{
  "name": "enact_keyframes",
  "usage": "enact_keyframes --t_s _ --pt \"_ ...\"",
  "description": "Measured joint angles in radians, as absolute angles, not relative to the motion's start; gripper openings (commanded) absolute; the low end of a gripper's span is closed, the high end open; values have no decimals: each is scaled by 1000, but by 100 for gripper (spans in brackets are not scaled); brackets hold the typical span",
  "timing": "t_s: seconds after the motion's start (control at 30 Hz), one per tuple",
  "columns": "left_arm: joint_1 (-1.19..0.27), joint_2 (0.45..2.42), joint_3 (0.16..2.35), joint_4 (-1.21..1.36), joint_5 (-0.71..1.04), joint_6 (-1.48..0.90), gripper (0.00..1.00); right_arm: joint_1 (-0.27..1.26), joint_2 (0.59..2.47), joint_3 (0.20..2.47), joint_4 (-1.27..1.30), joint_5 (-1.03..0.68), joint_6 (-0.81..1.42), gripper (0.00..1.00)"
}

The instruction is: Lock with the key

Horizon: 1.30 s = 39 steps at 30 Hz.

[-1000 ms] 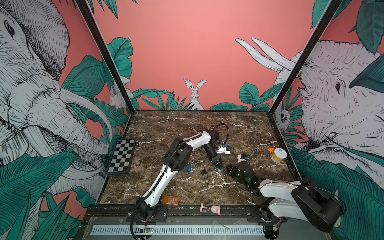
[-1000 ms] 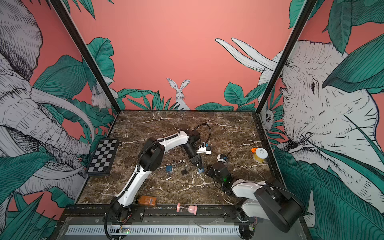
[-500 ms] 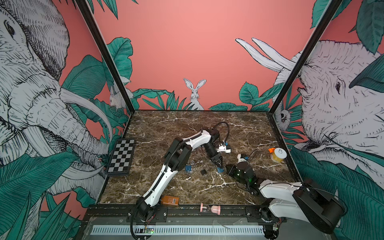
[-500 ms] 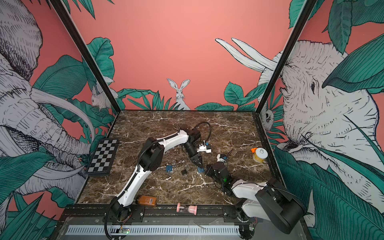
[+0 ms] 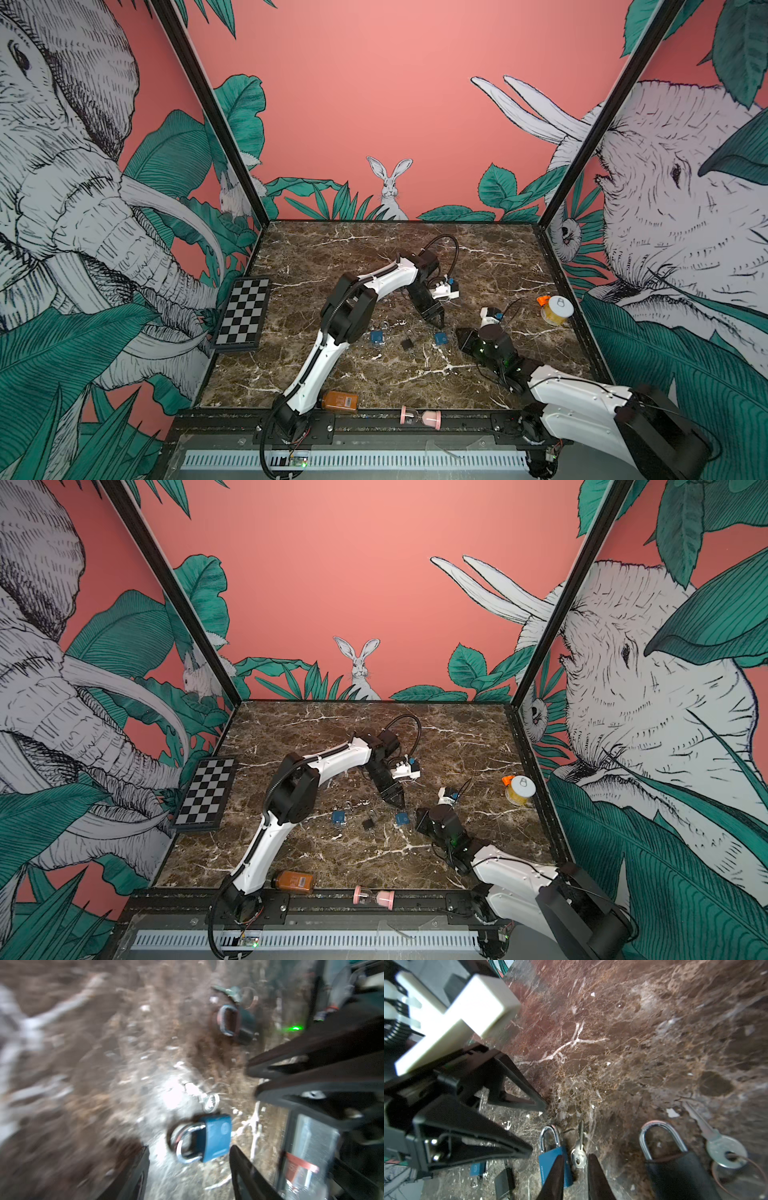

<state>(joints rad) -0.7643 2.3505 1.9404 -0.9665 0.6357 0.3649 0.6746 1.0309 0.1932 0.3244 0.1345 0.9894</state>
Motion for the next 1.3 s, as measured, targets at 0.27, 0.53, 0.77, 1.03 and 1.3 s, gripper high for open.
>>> enact_keyframes --t_s 0.27,0.53,0.77,1.03,1.3 --pt "-661 1878 1454 -501 383 114 85 675 975 463 52 120 800 33" --pt "-661 1455 1153 -258 306 -2 90 701 1067 670 -81 -3 625 98" --pt "-665 1222 867 -141 198 -220 96 789 1126 719 -112 1 556 98" --pt "-660 1018 518 113 210 -545 97 869 1205 736 -120 -20 537 98" --pt "-641 943 423 169 220 -681 97 936 1312 776 -170 124 540 98"
